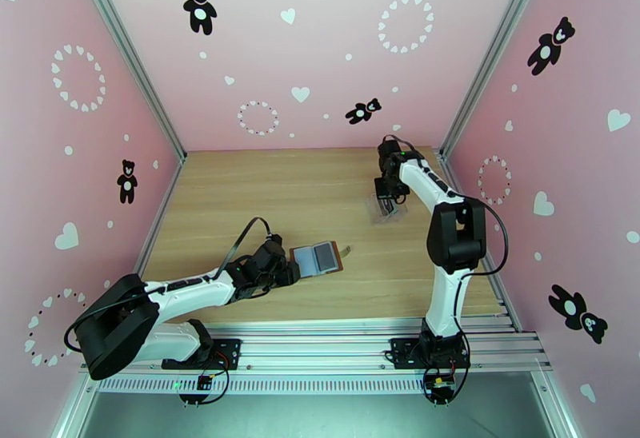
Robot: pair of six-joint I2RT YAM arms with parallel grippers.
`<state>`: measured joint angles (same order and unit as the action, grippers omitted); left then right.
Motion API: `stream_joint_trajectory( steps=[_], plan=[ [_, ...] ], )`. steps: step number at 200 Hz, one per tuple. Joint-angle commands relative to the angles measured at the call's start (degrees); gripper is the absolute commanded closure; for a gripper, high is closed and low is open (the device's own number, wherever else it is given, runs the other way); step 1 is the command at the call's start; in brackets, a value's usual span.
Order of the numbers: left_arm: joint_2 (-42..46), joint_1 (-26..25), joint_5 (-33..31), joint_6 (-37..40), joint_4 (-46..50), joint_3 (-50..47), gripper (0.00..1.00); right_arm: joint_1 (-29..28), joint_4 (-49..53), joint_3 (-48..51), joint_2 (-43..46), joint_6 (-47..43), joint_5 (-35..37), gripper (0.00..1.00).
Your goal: Put the credit cards into the card holder
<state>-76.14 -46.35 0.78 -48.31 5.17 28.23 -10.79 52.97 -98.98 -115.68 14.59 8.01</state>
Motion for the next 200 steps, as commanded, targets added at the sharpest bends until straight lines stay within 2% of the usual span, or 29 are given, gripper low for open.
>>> stream_joint_trajectory(
  steps=[1,46,86,106,123,150,187,200],
  plan=[
    [0.6,-0.6,-1.0,-0.6,-0.3,-0.2,0.47,0.2,-0.5,1.0,1.2,0.5,-2.7,1.00],
    [0.4,-0.6,-1.0,-0.6,-0.4,-0.2,0.47,0.2,0.8,-0.7,-2.5,0.1,-4.6,1.00],
    [0.4,-0.6,-1.0,-0.5,-0.3,-0.2,0.47,0.2,1.7,-1.8,-4.8,-0.5,-5.9,0.87],
    [0.4,-0.6,-1.1,-0.5,-0.2,-0.1,0.46,0.2,2.2,-2.2,-5.2,-0.5,-5.5,0.77],
    [0.4,-0.6,-1.1,-0.5,-0.2,-0.1,0.47,0.2,2.5,-2.3,-5.4,-0.6,-5.5,0.76],
    [0.7,-0.6,-1.1,-0.5,-0.1,-0.1,0.47,0.1,2.5,-2.5,-5.7,-0.6,-5.6,0.78],
    [1.9,-0.6,-1.3,-0.3,1.0,0.1,0.47,-0.1,2.0,-2.0,-3.4,0.5,-2.7,0.98],
    [2.5,-0.6,-1.6,-0.2,1.4,0.1,0.47,-0.4,0.0,-0.4,-0.5,1.0,-2.5,1.00]
  ],
)
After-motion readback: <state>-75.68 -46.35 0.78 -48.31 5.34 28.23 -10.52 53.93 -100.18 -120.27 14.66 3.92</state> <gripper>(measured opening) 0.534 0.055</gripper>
